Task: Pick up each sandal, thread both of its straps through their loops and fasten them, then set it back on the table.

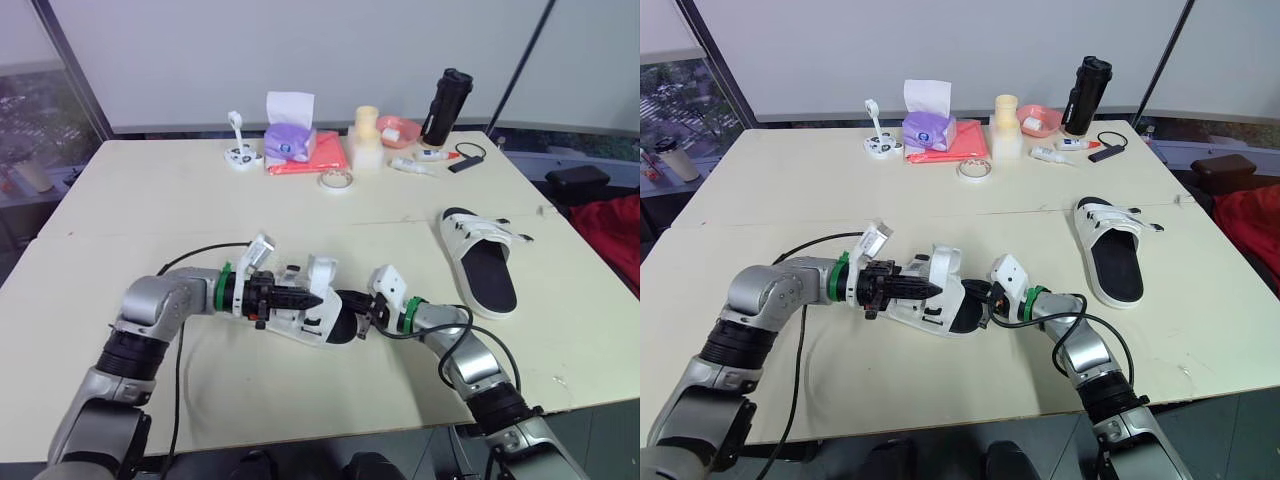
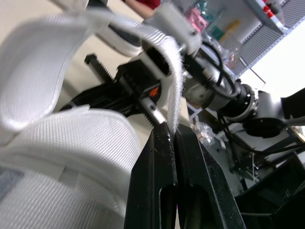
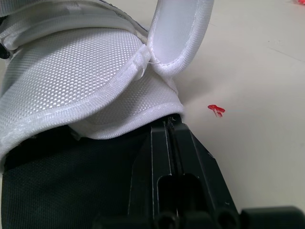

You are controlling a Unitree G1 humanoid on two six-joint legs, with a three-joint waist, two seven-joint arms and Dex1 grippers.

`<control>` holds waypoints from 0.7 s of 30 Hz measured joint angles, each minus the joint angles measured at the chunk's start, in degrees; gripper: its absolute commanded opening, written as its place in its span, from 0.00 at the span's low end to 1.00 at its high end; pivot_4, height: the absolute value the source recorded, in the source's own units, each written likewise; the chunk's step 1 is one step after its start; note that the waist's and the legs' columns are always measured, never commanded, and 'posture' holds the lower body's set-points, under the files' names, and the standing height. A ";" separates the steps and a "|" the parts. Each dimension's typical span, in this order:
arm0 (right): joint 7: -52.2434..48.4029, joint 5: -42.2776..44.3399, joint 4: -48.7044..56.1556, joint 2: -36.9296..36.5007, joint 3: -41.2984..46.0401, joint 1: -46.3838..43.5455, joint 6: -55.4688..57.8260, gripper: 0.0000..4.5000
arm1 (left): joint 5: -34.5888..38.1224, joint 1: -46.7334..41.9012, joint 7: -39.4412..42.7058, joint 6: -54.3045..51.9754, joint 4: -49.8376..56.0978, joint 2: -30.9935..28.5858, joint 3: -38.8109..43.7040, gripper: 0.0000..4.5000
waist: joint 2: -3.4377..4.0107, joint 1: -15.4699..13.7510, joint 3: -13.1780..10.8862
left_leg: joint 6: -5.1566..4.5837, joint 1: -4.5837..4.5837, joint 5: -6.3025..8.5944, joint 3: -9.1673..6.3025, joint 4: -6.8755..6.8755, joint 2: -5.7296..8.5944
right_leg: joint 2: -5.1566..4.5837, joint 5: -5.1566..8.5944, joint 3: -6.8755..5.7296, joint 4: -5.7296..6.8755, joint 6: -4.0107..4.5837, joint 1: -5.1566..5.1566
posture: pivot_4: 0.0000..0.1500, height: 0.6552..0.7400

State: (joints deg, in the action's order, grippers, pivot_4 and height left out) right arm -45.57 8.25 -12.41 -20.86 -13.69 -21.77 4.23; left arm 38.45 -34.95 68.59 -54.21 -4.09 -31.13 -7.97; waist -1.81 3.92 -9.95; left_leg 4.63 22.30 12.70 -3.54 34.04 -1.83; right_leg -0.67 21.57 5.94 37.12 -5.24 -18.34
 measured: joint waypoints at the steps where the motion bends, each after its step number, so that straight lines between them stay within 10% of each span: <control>1: 0.07 0.00 0.03 0.00 0.00 0.04 0.00 0.00 | -0.26 0.08 0.02 0.00 -0.04 0.00 -0.19 0.01 | 0.00 -0.01 0.00 | 0.00 0.00 0.00 0.00 0.00 0.00 | 0.00 0.00 0.00 0.00 0.00 0.00 | 1.00 1.00; 21: 0.30 0.00 0.14 0.13 -0.01 0.14 0.00 0.00 | 0.68 1.57 -0.13 -2.34 1.96 -0.29 -0.31 0.01 | 0.00 0.01 0.00 | 0.00 0.00 0.00 0.00 0.00 0.00 | 0.00 0.00 0.00 0.00 0.00 0.01 | 1.00 1.00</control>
State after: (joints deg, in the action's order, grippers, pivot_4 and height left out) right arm -45.27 8.25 -12.28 -20.73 -13.70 -21.63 4.23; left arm 39.13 -33.38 68.46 -56.56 -2.13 -31.42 -8.28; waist -1.81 3.93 -9.95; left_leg 4.63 22.30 12.70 -3.54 34.04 -1.83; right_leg -0.67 21.57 5.94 37.12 -5.24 -18.33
